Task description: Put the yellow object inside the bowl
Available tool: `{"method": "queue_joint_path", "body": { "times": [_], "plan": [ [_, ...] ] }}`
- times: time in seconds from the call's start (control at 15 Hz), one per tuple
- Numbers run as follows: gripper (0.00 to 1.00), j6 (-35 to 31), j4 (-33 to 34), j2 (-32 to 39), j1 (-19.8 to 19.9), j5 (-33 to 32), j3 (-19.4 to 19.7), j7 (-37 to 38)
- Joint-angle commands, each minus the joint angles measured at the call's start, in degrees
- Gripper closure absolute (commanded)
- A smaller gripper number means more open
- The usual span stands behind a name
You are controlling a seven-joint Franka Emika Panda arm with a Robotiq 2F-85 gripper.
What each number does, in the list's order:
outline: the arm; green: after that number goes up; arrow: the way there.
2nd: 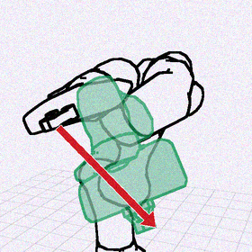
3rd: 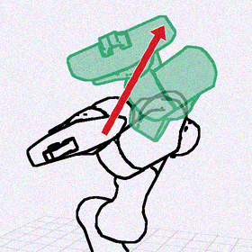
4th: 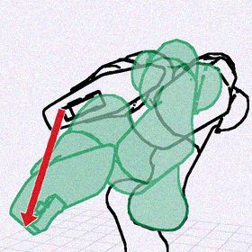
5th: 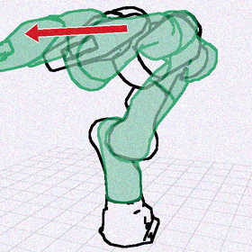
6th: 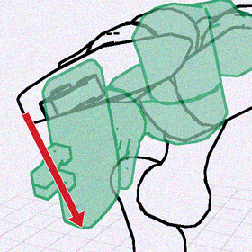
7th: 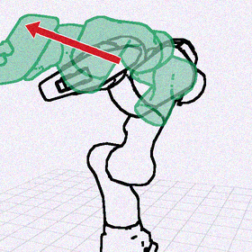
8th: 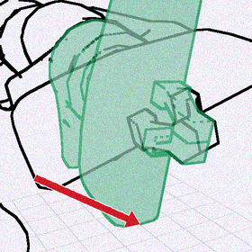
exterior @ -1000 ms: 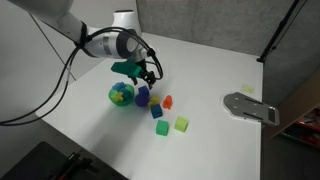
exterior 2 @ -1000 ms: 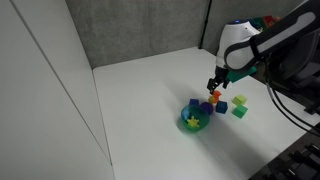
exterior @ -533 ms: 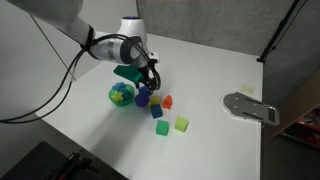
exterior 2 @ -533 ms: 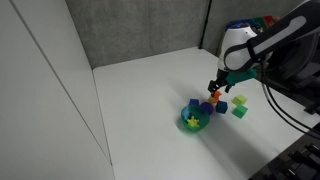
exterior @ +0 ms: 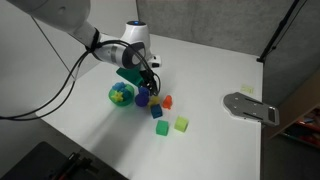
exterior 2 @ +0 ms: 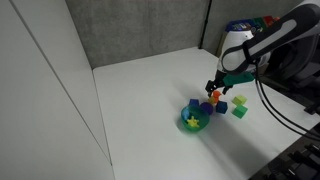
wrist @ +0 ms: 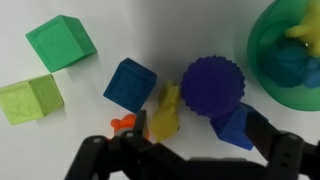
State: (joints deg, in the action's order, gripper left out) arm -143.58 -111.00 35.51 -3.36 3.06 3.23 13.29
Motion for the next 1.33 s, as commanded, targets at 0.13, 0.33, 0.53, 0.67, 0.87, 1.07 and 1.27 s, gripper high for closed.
{"method": "queue_joint_path", "body": {
  "times": [0.13,0.33,0.53,0.67,0.87,1.07,1.27],
  "plan": [
    [0.00,-2.72,4.15,4.83,0.43,0.56,0.31,1.06],
    [0.00,-3.66,5.59,7.01,0.36,0.40,0.71,1.10],
    [0.00,-3.14,7.43,9.10,0.04,0.08,1.44,1.58],
    [0.00,-3.25,8.38,10.26,-0.01,-0.03,1.82,1.70],
    [0.00,-3.17,10.12,12.01,0.25,-0.08,2.17,1.39],
    [0.00,-2.96,11.52,13.49,0.40,-0.01,2.34,1.19],
    [0.28,-3.13,12.23,14.40,0.27,-0.09,2.19,0.84]
  ]
}}
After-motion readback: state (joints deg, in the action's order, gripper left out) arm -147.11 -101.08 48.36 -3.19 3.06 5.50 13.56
